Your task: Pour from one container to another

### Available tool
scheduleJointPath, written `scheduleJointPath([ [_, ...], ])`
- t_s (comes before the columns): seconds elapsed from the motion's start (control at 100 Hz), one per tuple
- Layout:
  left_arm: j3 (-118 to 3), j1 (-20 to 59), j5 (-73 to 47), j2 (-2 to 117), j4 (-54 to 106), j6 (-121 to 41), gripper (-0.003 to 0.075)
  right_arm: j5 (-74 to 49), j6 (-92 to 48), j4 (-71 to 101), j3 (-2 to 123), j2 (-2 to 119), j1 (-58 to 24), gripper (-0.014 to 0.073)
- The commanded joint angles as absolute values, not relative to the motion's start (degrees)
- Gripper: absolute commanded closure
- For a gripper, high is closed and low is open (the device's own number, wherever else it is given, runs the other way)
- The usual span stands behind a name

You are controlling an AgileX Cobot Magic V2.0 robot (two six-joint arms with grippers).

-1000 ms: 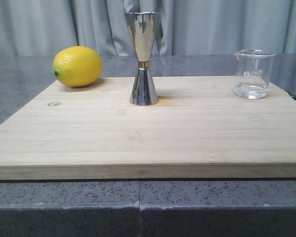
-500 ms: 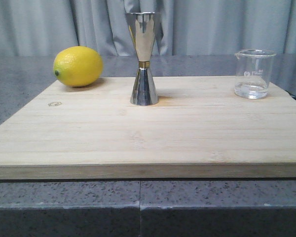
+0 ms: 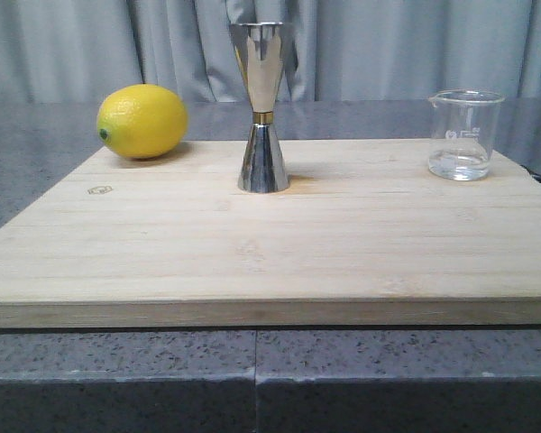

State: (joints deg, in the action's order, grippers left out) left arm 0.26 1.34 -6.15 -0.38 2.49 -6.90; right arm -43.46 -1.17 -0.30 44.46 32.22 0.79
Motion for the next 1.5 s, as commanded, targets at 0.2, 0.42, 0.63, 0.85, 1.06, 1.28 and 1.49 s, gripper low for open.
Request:
scheduleJointPath([
  [0.2, 1.9, 1.7, -1.2, -1.5, 3.0, -6.8, 0.0739, -37.3, -1.6, -1.3, 43.8, 28.4, 1.4, 0.0666],
  [0.42, 1.9, 1.7, -1.3, -1.5, 3.0, -6.8, 0.0739, -20.5, -1.5, 1.1, 30.4, 16.7, 1.4, 0.0666],
  [0.63, 1.9, 1.7, -1.3, -1.5, 3.0, -6.8, 0.0739, -9.1, -1.5, 1.1, 15.8, 6.6, 1.4, 0.0666],
  [0.85, 1.9, 1.7, -1.3, -1.5, 3.0, -6.8, 0.0739, -3.7, -1.5, 1.1, 5.3, 0.0, 1.4, 0.0666],
  [1.06, 1.9, 1.7, -1.3, -1.5, 3.0, -6.8, 0.0739, 3.2, -1.5, 1.1, -1.2, -1.7, 1.4, 0.0666],
  [1.28, 1.9, 1.7, -1.3, -1.5, 3.0, -6.8, 0.0739, 3.8, -1.5, 1.1, -1.2, -1.7, 1.4, 0.0666],
  [1.49, 1.9, 1.7, -1.3, -1.5, 3.0, -6.8, 0.0739, 3.6, -1.5, 1.1, -1.2, -1.7, 1.4, 0.0666],
])
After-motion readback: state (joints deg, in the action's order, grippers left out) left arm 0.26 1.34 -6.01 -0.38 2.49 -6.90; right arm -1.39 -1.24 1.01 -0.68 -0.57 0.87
